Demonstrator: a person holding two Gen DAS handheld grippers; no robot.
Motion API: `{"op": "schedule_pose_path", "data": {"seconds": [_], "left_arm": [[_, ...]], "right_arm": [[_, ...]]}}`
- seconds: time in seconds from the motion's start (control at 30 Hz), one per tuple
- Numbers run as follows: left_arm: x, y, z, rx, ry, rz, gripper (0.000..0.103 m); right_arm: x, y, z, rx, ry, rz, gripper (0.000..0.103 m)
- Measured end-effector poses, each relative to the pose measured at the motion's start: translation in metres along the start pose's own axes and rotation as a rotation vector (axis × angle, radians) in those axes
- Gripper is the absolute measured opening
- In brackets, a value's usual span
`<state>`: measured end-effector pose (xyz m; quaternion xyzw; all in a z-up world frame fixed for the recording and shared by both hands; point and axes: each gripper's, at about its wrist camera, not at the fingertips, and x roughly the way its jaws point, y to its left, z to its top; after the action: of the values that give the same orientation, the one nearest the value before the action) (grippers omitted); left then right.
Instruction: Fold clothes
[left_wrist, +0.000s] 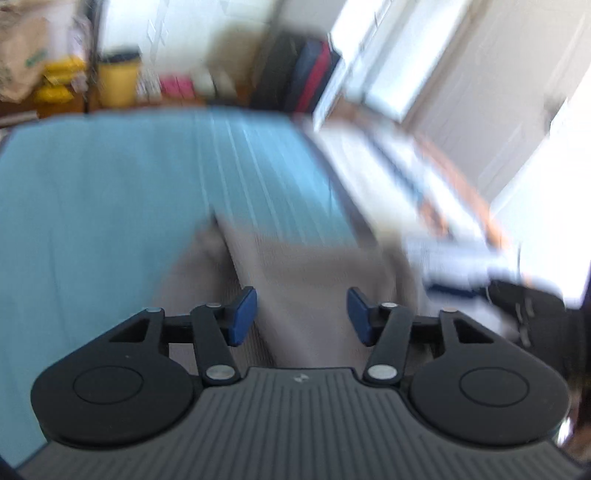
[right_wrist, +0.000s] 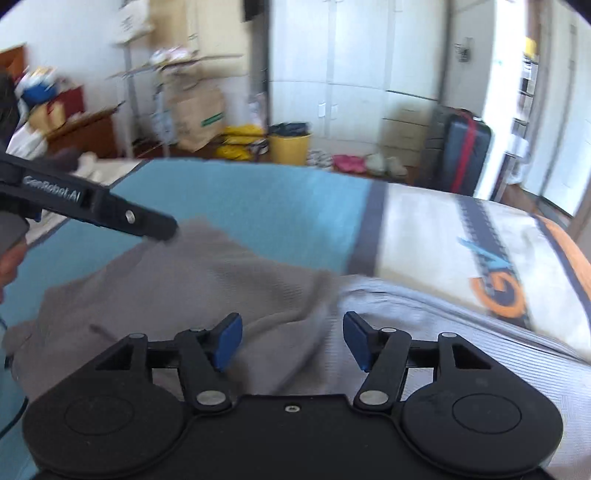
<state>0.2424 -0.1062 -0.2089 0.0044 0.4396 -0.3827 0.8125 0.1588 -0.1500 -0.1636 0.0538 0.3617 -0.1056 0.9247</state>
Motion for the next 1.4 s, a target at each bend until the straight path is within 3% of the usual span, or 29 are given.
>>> {"op": "schedule_pose_path", "data": {"seconds": [0.03, 0.07, 0.1, 0.13, 0.23, 0.33, 0.43, 0.5, 0.57, 0.6, 0.67, 0.73, 0.83, 0.93, 1.03, 1.2, 1.4], "left_arm": [[0.005, -0.006, -0.004, 0.031, 0.055, 0.035, 0.049], [0.012, -0.007, -0.008, 0.041, 0.081, 0.065, 0.049], [0.019, -0.008, -0.011, 0.050, 0.108, 0.096, 0.049], [0.026, -0.009, -0.014, 0.060, 0.134, 0.126, 0.049], [0.028, 0.001, -0.007, -0.015, 0.150, 0.123, 0.050], [0.021, 0.001, -0.010, 0.000, 0.150, 0.165, 0.051], [0.013, 0.003, -0.012, -0.017, 0.138, 0.203, 0.051], [0.007, 0.005, -0.013, -0.028, 0.130, 0.228, 0.052], [0.001, 0.007, -0.014, -0.039, 0.122, 0.254, 0.053], [-0.002, 0.007, -0.015, -0.044, 0.118, 0.266, 0.055], [-0.008, 0.010, -0.016, -0.048, 0.115, 0.328, 0.058], [-0.017, 0.016, -0.017, -0.062, 0.107, 0.394, 0.058], [-0.034, 0.028, -0.015, -0.108, 0.084, 0.443, 0.062], [-0.050, 0.051, -0.024, -0.278, 0.075, 0.290, 0.071], [-0.044, 0.070, -0.040, -0.409, 0.145, 0.166, 0.073], [-0.049, 0.069, -0.041, -0.435, 0.151, 0.152, 0.073], [-0.043, 0.084, -0.046, -0.526, 0.151, 0.074, 0.076]], "right_arm": [[0.004, 0.001, 0.000, 0.028, 0.022, 0.003, 0.062], [0.009, -0.004, -0.002, 0.100, 0.043, 0.004, 0.047], [0.010, -0.011, -0.007, 0.158, 0.057, 0.006, 0.017], [0.008, -0.015, -0.012, 0.172, 0.054, -0.001, 0.010], [-0.005, -0.020, -0.021, 0.165, 0.050, -0.025, 0.009], [-0.006, -0.019, -0.025, 0.138, 0.067, -0.045, 0.010], [-0.007, -0.018, -0.028, 0.131, 0.083, -0.050, 0.013], [-0.010, -0.016, -0.027, 0.133, 0.089, -0.064, 0.037], [-0.016, -0.018, -0.034, 0.151, 0.096, -0.081, 0.049], [-0.020, -0.019, -0.038, 0.170, 0.088, -0.061, 0.049], [-0.036, -0.022, -0.048, 0.218, 0.032, 0.009, 0.055], [-0.051, -0.017, -0.052, 0.221, -0.042, 0.025, 0.060], [-0.067, 0.007, -0.052, 0.105, -0.116, 0.026, 0.068], [-0.075, 0.047, -0.056, -0.095, -0.156, 0.042, 0.073], [-0.073, 0.086, -0.065, -0.248, -0.143, 0.096, 0.080], [-0.057, 0.137, -0.072, -0.459, -0.095, 0.123, 0.080], [-0.023, 0.167, -0.091, -0.736, -0.042, -0.072, 0.080]]}}
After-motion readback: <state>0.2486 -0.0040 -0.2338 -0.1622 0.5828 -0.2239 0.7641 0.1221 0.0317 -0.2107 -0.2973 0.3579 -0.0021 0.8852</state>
